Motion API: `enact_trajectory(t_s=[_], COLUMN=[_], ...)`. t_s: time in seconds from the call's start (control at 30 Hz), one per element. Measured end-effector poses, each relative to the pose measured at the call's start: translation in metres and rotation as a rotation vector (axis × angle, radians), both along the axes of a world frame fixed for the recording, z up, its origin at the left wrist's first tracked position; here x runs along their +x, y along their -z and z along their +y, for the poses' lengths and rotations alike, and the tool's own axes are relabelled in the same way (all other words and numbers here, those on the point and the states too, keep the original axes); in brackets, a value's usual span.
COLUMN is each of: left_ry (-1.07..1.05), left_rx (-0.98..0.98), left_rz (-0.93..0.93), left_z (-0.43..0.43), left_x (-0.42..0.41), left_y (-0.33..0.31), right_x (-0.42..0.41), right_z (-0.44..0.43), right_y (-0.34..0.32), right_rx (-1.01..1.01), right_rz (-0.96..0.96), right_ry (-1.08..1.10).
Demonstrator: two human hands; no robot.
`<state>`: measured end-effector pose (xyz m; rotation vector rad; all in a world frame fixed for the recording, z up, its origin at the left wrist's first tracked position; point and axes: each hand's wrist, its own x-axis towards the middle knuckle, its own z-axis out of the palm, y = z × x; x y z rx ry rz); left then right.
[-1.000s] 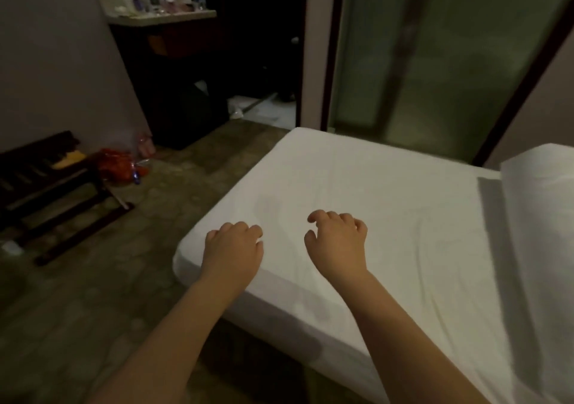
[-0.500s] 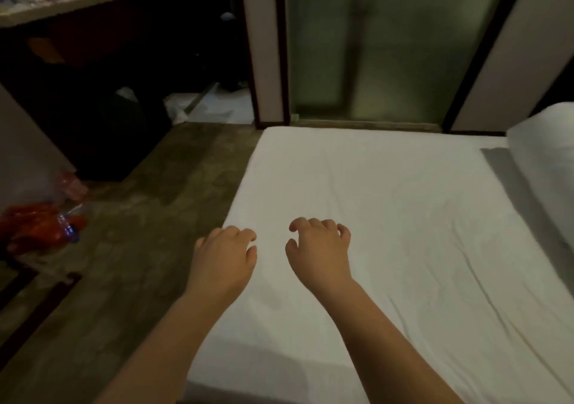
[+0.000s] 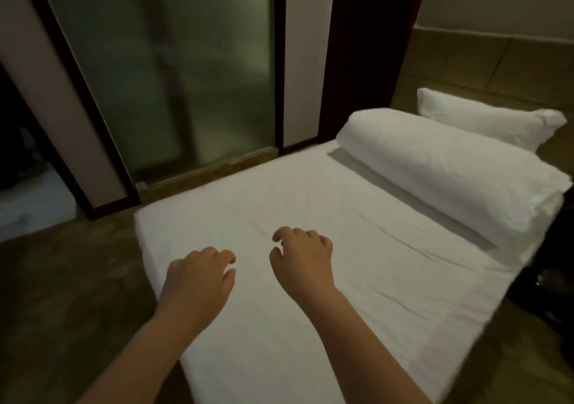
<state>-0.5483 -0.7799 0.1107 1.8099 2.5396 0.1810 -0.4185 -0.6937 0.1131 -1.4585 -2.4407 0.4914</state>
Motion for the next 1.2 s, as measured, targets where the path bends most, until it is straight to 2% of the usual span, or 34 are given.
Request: enact_trajectory(t_s=[0.17, 0.37, 0.6, 0.73, 0.9, 1.03, 1.2], left_ry=[0.083, 0.179, 0.347, 0.401, 0.514, 0.644, 0.781], left_rx=[0.086, 0.160, 0.213, 0.198, 0.224, 0.257, 0.238], left_rz=[0.052, 0.097, 0.193, 0.231, 0.112, 0.044, -0.021], left_z=[-0.010, 0.030, 0.122, 0.191, 0.270, 0.332, 0.411], left_x=[-0.079, -0.142, -0.242, -0.302, -0.346, -0.383, -0.481], left_y=[-0.037, -0.043, -0.035, -0.041, -0.035, -0.023, 0.002], right_x=[-0.074, -0.138, -0.241, -0.305, -0.351, -0.385, -0.473], right_z=[-0.023, -0.016, 0.075, 0.133, 0.186, 0.232, 0.300], right_y=[-0.047, -0.049, -0.026, -0.029, -0.031, -0.014, 0.017], right_rx=[0.089, 0.126, 0.085, 0.096, 0.120, 0.175, 0.155], right_rz=[0.014, 0.005, 0.053, 0.118, 0.124, 0.051, 0.032], right_ry=[0.024, 0.115, 0.129, 0.206, 0.277, 0.417, 0.591])
